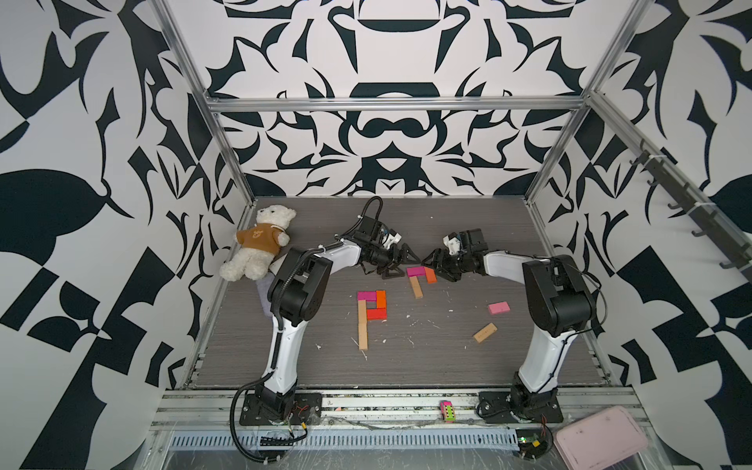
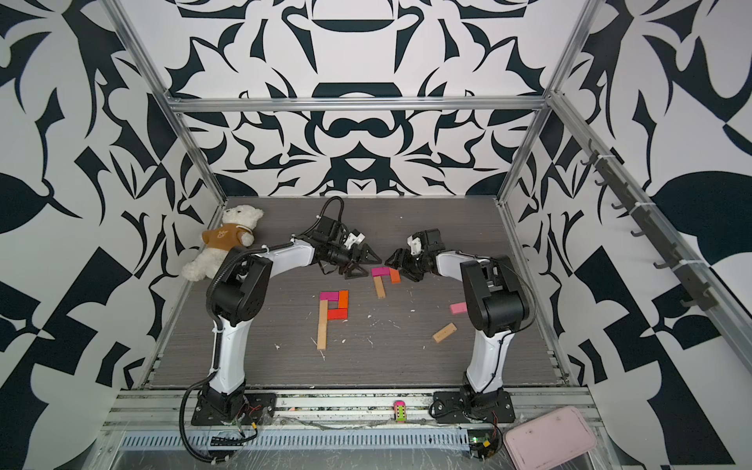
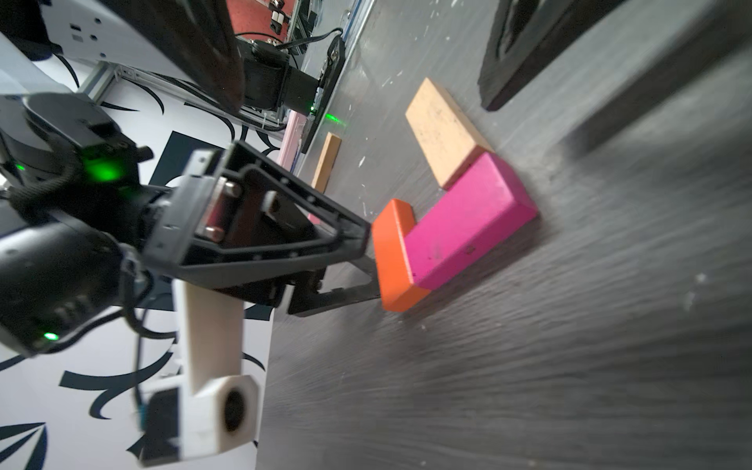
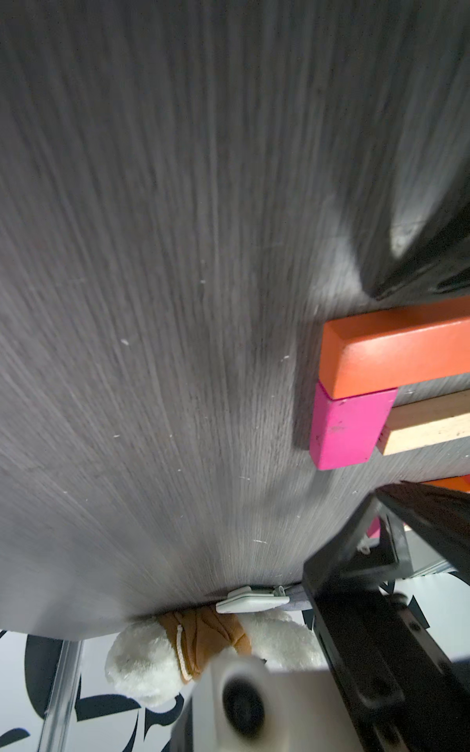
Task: Assemble the letter p with building blocks
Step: Adjust the building block at the center of the board.
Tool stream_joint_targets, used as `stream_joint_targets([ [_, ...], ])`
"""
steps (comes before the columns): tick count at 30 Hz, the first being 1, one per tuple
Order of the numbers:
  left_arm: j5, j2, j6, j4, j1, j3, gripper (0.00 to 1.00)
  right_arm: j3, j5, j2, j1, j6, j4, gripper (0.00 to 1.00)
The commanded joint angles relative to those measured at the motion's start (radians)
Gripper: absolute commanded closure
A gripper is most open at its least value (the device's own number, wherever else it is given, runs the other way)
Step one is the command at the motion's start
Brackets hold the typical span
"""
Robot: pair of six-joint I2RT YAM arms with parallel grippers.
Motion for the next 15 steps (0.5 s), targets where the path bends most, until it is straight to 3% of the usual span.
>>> stream_joint_targets([
  [1, -0.027, -0.130, 0.061, -0.071, 0.003, 0.002, 0.07, 0.030, 0.028, -0.046, 0.002, -0.024, -0.108, 0.28],
  [11, -0.113, -0.475, 0.181, -0.142, 0.011, -0.089, 0.05, 0.027, 0.138, -0.340, 0.005, -0.097, -0.313, 0.29],
  [15, -0.166, -0.637, 0.223, -0.133, 0.011, -0.177, 0.02, -0.028, 0.177, -0.446, 0.030, -0.113, -0.394, 0.38],
])
